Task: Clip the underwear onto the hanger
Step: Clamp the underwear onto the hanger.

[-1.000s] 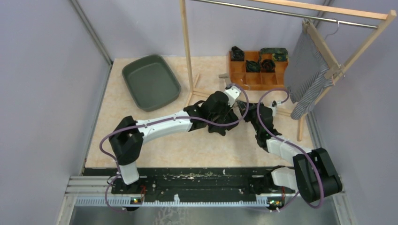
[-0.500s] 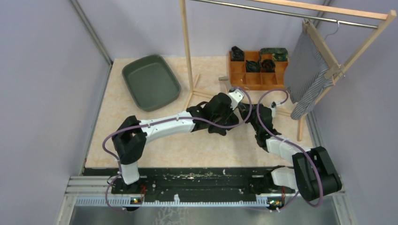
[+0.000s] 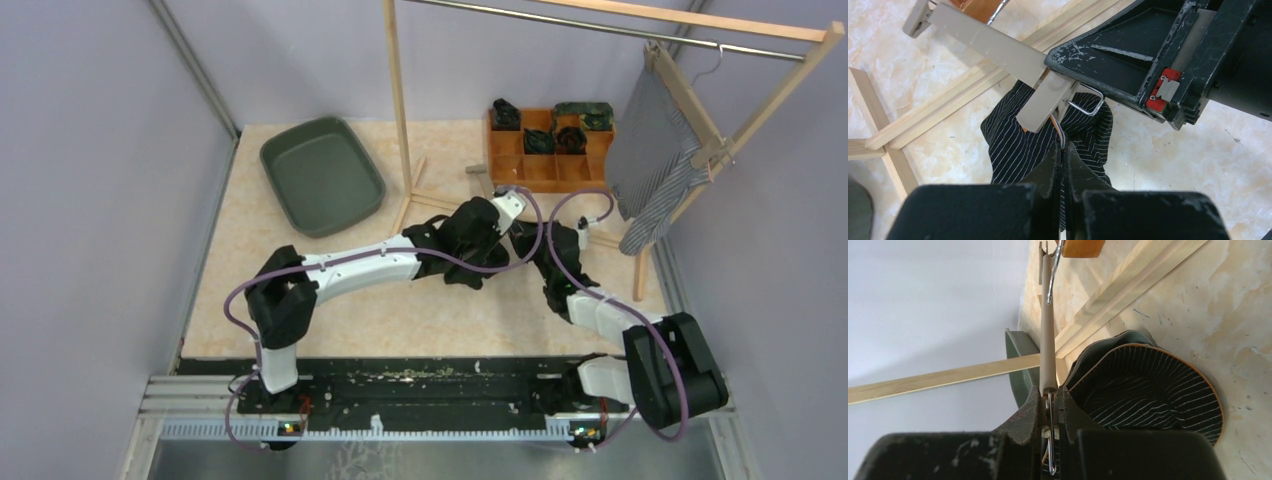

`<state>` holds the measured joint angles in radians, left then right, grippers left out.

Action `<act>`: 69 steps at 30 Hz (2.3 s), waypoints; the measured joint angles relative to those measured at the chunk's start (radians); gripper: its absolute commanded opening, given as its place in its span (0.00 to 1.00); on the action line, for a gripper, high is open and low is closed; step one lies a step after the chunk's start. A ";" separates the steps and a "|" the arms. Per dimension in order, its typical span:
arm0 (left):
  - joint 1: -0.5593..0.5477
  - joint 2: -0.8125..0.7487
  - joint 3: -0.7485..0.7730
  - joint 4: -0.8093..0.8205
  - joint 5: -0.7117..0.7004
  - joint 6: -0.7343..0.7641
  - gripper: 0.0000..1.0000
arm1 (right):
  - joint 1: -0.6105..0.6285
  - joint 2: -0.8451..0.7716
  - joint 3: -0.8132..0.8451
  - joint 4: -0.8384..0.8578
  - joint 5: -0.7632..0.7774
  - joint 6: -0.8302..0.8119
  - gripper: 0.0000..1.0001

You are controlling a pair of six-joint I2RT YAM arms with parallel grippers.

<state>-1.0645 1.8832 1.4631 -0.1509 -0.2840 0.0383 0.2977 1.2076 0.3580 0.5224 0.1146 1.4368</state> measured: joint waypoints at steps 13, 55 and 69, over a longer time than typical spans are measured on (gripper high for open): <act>-0.008 0.010 0.016 -0.014 -0.001 0.004 0.00 | 0.000 0.000 0.005 -0.011 0.000 0.000 0.00; -0.018 -0.062 -0.025 -0.041 -0.037 -0.073 0.64 | -0.052 -0.220 -0.037 -0.106 -0.018 -0.227 0.91; 0.034 -0.160 -0.208 0.071 -0.003 -0.230 0.84 | -0.074 -0.092 0.126 -0.291 -0.143 -0.577 0.93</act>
<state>-1.0309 1.7229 1.2552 -0.0799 -0.2871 -0.1917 0.2234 1.1160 0.4835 0.2317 -0.0284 0.8600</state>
